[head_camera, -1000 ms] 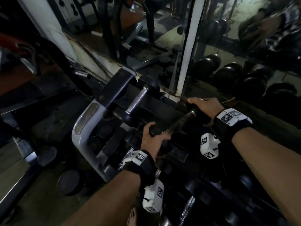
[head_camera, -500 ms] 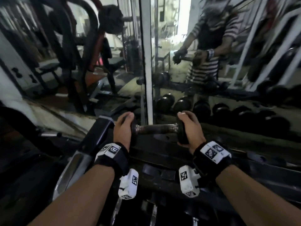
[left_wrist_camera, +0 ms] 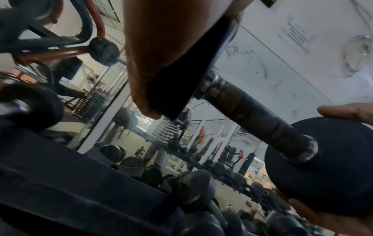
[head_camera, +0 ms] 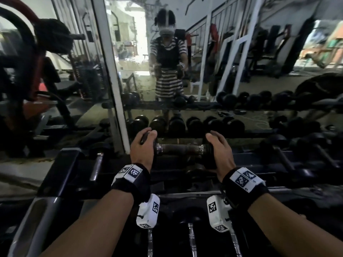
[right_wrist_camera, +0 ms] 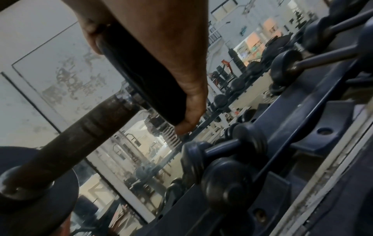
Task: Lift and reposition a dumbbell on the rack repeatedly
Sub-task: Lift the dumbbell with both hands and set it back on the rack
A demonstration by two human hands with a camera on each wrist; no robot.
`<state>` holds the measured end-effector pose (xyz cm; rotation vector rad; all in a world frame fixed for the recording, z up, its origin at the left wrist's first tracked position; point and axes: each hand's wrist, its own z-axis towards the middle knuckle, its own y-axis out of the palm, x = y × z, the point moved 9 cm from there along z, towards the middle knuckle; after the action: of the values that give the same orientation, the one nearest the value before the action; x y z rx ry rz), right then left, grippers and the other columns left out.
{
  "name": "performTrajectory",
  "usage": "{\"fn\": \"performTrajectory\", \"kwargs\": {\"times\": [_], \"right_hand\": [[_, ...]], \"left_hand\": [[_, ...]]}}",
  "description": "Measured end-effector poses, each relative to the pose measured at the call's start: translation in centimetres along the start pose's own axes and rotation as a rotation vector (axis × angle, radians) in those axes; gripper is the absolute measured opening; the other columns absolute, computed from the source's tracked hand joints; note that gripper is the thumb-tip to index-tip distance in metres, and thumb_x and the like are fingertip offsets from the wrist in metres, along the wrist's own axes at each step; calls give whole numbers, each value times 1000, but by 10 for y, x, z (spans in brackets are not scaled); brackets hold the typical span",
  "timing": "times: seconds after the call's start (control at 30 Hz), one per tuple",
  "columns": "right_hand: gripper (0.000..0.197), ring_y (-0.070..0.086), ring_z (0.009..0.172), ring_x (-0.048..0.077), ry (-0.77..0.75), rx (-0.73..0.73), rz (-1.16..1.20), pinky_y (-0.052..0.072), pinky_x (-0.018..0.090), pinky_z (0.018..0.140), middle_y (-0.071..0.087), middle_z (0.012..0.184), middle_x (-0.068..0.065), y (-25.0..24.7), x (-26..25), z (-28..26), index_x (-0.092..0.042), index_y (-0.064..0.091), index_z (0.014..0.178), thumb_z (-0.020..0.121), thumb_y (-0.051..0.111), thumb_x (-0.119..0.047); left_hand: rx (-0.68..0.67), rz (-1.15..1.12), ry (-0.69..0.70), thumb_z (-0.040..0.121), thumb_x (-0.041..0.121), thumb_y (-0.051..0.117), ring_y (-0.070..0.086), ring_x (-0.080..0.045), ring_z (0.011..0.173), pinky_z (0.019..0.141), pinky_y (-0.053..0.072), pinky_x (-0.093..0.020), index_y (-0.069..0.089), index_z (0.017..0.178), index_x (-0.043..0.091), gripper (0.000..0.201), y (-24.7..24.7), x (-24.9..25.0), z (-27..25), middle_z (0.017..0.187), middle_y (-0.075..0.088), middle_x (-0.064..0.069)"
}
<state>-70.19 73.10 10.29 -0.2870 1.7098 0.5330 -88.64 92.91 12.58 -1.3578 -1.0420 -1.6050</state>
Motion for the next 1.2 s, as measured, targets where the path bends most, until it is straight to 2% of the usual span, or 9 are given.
{"fn": "performTrajectory", "kwargs": {"times": [0.07, 0.23, 0.37, 0.53, 0.7, 0.83, 0.93, 1.03, 1.2], "right_hand": [[20, 66, 89, 24, 8, 40, 2, 56, 41, 68, 67, 105, -1, -27, -7, -2, -41, 66, 107, 88, 66, -44], [18, 63, 82, 21, -67, 127, 31, 53, 34, 69, 66, 102, 3, -95, -30, 8, -34, 68, 106, 88, 68, -37], [15, 61, 71, 19, -79, 130, 50, 51, 28, 56, 65, 94, 3, -150, -42, 30, -29, 68, 104, 90, 68, -32], [20, 64, 84, 20, -82, 87, -26, 52, 36, 79, 68, 100, 2, -226, -52, 72, -28, 69, 108, 89, 69, -34], [30, 67, 108, 26, -27, 19, -127, 52, 46, 101, 72, 115, 2, -285, -55, 116, -30, 72, 106, 79, 75, -43], [38, 66, 111, 23, 24, -58, -160, 51, 41, 102, 71, 119, 3, -301, -47, 139, -20, 70, 118, 84, 75, -37], [50, 67, 111, 25, 53, -80, -235, 50, 49, 104, 73, 115, 0, -305, -40, 155, -29, 73, 108, 65, 78, -55], [34, 67, 110, 28, 80, -82, -265, 51, 51, 102, 74, 110, 0, -308, -32, 172, -32, 74, 98, 72, 76, -53], [46, 68, 106, 25, 114, -95, -343, 51, 53, 98, 75, 107, -7, -306, -19, 202, -44, 72, 97, 57, 75, -67]], "left_hand": [[-37, -3, -10, 84, 36, 70, 64, -19, 108, 101, 50, -38, 74, 106, 23, 25, 25, -1, -8, 112, 71, -1], [-92, 0, -12, 84, 38, 70, 65, -17, 102, 99, 51, -38, 74, 105, 25, 25, 92, 0, -30, 106, 72, 2], [-95, -8, -10, 79, 42, 70, 65, -19, 104, 100, 50, -37, 74, 103, 25, 30, 149, -5, -50, 107, 72, 1], [-39, 17, -29, 85, 37, 69, 63, -17, 103, 100, 49, -37, 74, 106, 24, 26, 222, -29, -78, 109, 71, 1], [89, 26, -123, 79, 44, 67, 63, -19, 105, 102, 48, -41, 74, 103, 26, 31, 275, -64, -115, 110, 72, 2], [140, 79, -192, 83, 48, 64, 62, -21, 108, 103, 47, -42, 71, 104, 30, 28, 292, -84, -132, 111, 70, 4], [153, 126, -210, 88, 46, 62, 60, -21, 111, 102, 46, -38, 69, 110, 29, 28, 301, -97, -130, 117, 68, 2], [158, 158, -221, 92, 42, 62, 58, -20, 110, 94, 44, -31, 69, 113, 26, 27, 311, -108, -123, 119, 66, 1], [190, 140, -294, 89, 44, 65, 59, -23, 113, 95, 45, -32, 67, 117, 28, 32, 320, -132, -117, 123, 65, -1]]}}
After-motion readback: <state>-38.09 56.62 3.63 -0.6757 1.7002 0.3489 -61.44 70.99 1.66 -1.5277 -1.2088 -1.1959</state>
